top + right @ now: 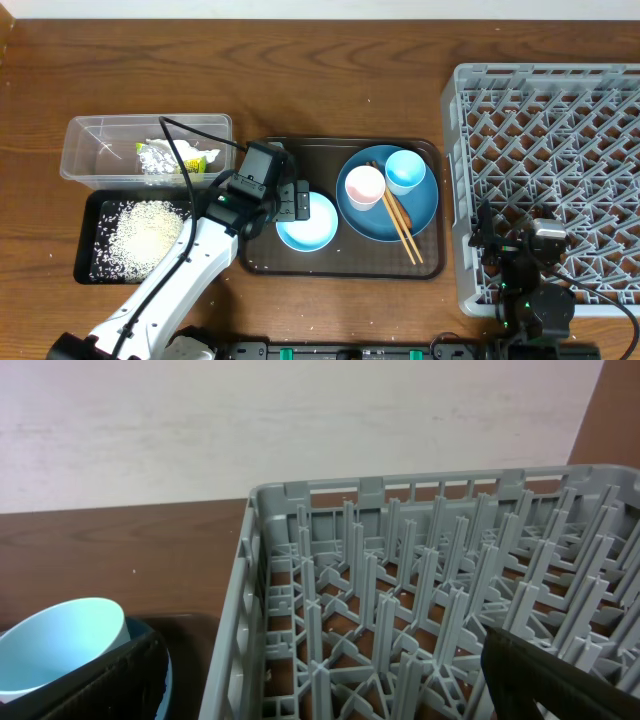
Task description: Sort waste into correct bins and load items into the dishwasher rack
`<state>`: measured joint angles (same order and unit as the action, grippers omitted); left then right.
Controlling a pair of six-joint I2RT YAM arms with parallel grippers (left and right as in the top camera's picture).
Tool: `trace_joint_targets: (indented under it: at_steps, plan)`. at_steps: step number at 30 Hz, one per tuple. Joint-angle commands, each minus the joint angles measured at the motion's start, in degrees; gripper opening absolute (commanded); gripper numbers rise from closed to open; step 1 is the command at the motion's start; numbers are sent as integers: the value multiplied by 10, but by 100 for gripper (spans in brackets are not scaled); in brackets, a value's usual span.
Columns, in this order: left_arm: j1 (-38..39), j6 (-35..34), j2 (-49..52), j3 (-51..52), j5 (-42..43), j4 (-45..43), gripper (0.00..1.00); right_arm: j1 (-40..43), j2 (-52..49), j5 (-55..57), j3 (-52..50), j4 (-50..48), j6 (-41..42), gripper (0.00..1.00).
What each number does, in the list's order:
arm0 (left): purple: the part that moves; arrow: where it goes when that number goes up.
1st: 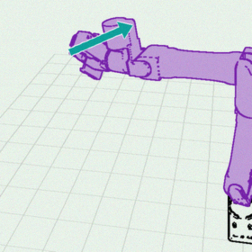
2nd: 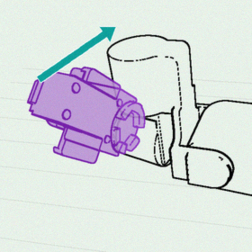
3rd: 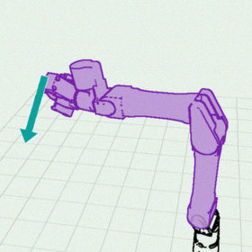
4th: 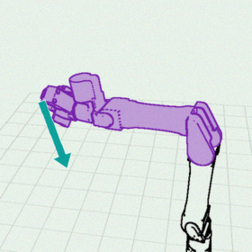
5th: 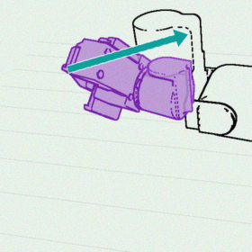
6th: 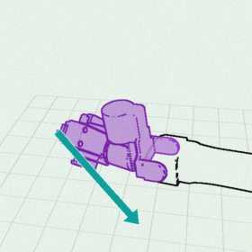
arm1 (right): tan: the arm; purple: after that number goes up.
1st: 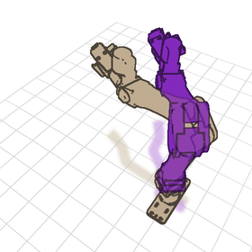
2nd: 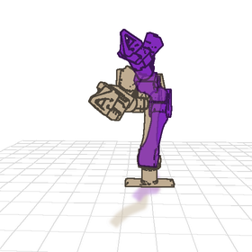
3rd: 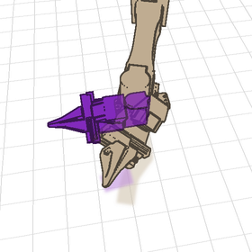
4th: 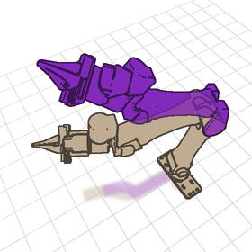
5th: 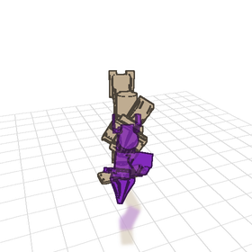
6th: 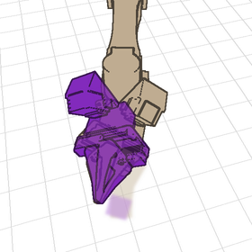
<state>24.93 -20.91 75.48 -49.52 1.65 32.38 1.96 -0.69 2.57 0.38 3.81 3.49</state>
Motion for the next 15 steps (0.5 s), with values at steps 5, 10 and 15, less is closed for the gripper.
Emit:
trace_joint_targets:
  at_steps: [5, 10, 15]
  plan:
    - [1, 7, -2, -7, -9, 1, 98, -12, 3, 4, -1, 2, 5, 99]
    - [1, 7, -2, -7, -9, 1, 98, -12, 3, 4, -1, 2, 5, 99]
    - [1, 7, -2, -7, -9, 1, 98, -12, 3, 4, -1, 2, 5, 99]
